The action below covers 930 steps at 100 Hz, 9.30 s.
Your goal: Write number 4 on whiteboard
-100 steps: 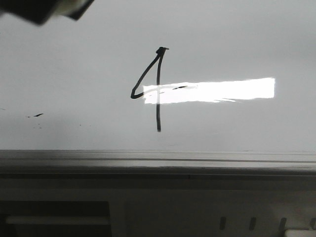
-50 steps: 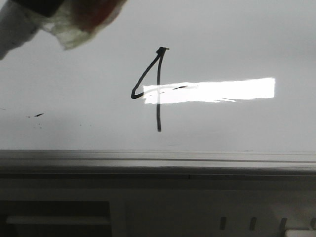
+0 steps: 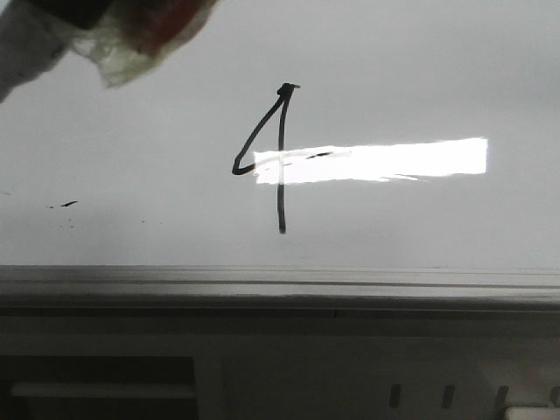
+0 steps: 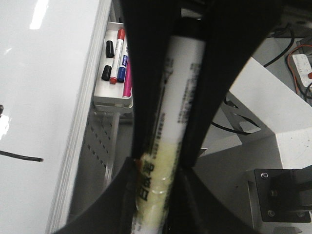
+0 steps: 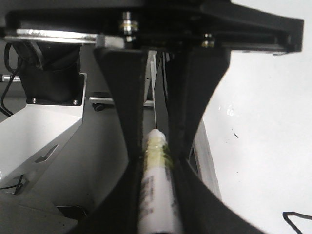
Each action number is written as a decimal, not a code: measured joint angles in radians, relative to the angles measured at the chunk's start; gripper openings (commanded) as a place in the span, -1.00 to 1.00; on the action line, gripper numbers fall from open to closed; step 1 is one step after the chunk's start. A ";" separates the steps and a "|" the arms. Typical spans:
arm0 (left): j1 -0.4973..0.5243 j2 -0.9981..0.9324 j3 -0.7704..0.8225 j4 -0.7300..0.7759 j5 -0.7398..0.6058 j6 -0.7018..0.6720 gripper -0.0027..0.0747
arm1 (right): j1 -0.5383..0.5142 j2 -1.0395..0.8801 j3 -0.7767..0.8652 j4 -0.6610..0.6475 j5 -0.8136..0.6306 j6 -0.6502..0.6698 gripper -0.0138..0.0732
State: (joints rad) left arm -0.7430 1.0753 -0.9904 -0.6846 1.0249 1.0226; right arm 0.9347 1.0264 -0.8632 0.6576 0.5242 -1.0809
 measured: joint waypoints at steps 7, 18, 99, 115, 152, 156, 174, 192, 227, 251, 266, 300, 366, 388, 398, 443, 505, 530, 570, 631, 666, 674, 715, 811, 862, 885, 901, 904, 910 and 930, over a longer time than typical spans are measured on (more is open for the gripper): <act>0.000 -0.001 0.000 0.004 0.000 0.001 -0.98 | 0.000 0.002 0.000 0.007 -0.002 0.000 -0.70; 0.000 -0.001 0.000 0.004 0.000 0.001 -0.98 | -0.001 0.002 0.001 0.018 -0.008 0.000 -0.22; 0.000 -0.002 0.094 0.063 -0.121 -0.049 -0.98 | -0.001 -0.115 0.017 0.051 -0.110 -0.002 -0.83; 0.000 -0.002 0.160 0.021 -0.288 -0.060 -0.98 | -0.001 -0.176 0.059 0.053 -0.162 -0.002 -0.83; 0.000 0.000 0.344 -0.331 -0.867 -0.112 -0.98 | -0.001 -0.333 0.128 0.064 -0.277 0.002 -0.83; 0.000 0.005 0.348 -0.380 -0.915 -0.112 -0.98 | -0.002 -0.343 0.133 0.066 -0.285 0.002 -0.83; 0.000 0.061 0.349 -0.538 -1.033 -0.114 -0.98 | -0.044 -0.349 0.143 0.075 -0.295 0.007 -0.83; 0.000 0.121 0.349 -0.620 -1.118 -0.114 -0.98 | -0.093 -0.349 0.143 0.101 -0.297 0.006 -0.83; -0.004 0.157 0.347 -0.631 -1.154 -0.116 -0.98 | -0.113 -0.349 0.143 0.116 -0.297 0.006 -0.83; -0.006 0.176 0.342 -0.631 -1.164 -0.117 -0.98 | -0.113 -0.349 0.143 0.117 -0.297 0.006 -0.83; -0.008 0.179 0.342 -0.631 -1.166 -0.117 -0.77 | -0.113 -0.349 0.143 0.126 -0.297 0.009 -0.83; -0.009 0.182 0.339 -0.631 -1.172 -0.119 -0.59 | -0.113 -0.349 0.143 0.150 -0.297 0.009 -0.83; -0.017 0.183 0.333 -0.627 -1.160 -0.120 0.21 | -0.113 -0.349 0.143 0.153 -0.297 0.009 -0.83; -0.023 0.183 0.329 -0.623 -1.159 -0.120 0.33 | -0.113 -0.349 0.143 0.153 -0.297 0.009 -0.83; -0.023 0.172 0.329 -0.621 -1.171 -0.120 0.33 | -0.113 -0.349 0.143 0.153 -0.297 0.009 -0.83; -0.001 -0.092 0.354 -0.639 -1.220 0.014 -0.06 | -0.113 -0.354 0.151 0.153 -0.318 0.009 -0.83; -0.001 -0.779 0.690 -0.624 -1.067 0.218 -0.98 | -0.113 -0.873 0.665 0.230 -0.669 0.009 -0.83; -0.001 -0.805 0.743 -0.621 -1.063 0.218 -0.98 | -0.113 -0.930 0.669 0.232 -0.675 0.009 -0.83; -0.001 -0.805 0.751 -0.621 -1.062 0.220 -0.98 | -0.113 -0.930 0.669 0.232 -0.675 0.009 -0.83; 0.395 -0.948 0.947 0.405 -0.997 -0.662 -0.98 | -0.113 -0.930 0.669 0.232 -0.675 0.009 -0.83; 0.622 -1.081 0.995 0.685 -0.740 -0.907 -0.98 | -0.113 -0.930 0.669 0.232 -0.675 0.009 -0.83; 0.630 -1.081 0.995 0.700 -0.687 -0.907 -0.98 | -0.113 -0.930 0.670 0.232 -0.675 0.009 -0.83; 0.634 -1.081 0.995 0.709 -0.681 -0.907 -0.98 | -0.113 -0.930 0.670 0.232 -0.675 0.009 -0.83; 0.634 -1.081 0.995 0.709 -0.681 -0.907 -0.98 | -0.117 -0.925 0.783 0.205 -0.731 0.053 -0.83; 0.634 -1.081 0.994 0.710 -0.681 -0.907 -0.98 | -0.667 -0.769 0.814 -0.577 -0.623 0.988 -0.83; 0.634 -1.081 0.994 0.710 -0.680 -0.907 -0.98 | -0.815 -0.831 0.880 -0.735 -0.514 1.193 -0.83; 0.634 -1.081 0.994 0.710 -0.679 -0.907 -0.98 | -0.852 -0.925 0.880 -0.744 -0.335 1.204 -0.83; 0.634 -1.081 0.994 0.710 -0.679 -0.907 -0.98 | -0.860 -0.944 0.880 -0.746 -0.291 1.204 -0.83; 0.634 -1.081 0.994 0.710 -0.679 -0.907 -0.98 | -0.877 -0.978 0.880 -0.746 -0.224 1.204 -0.83; 0.634 -1.081 0.994 0.710 -0.679 -0.907 -0.98 | -0.912 -1.036 0.880 -0.752 -0.197 1.205 -0.83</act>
State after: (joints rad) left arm -0.1095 -0.0056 0.0032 0.0257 0.3462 0.1154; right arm 0.0223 -0.0095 0.0166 -0.0942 0.3271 0.1244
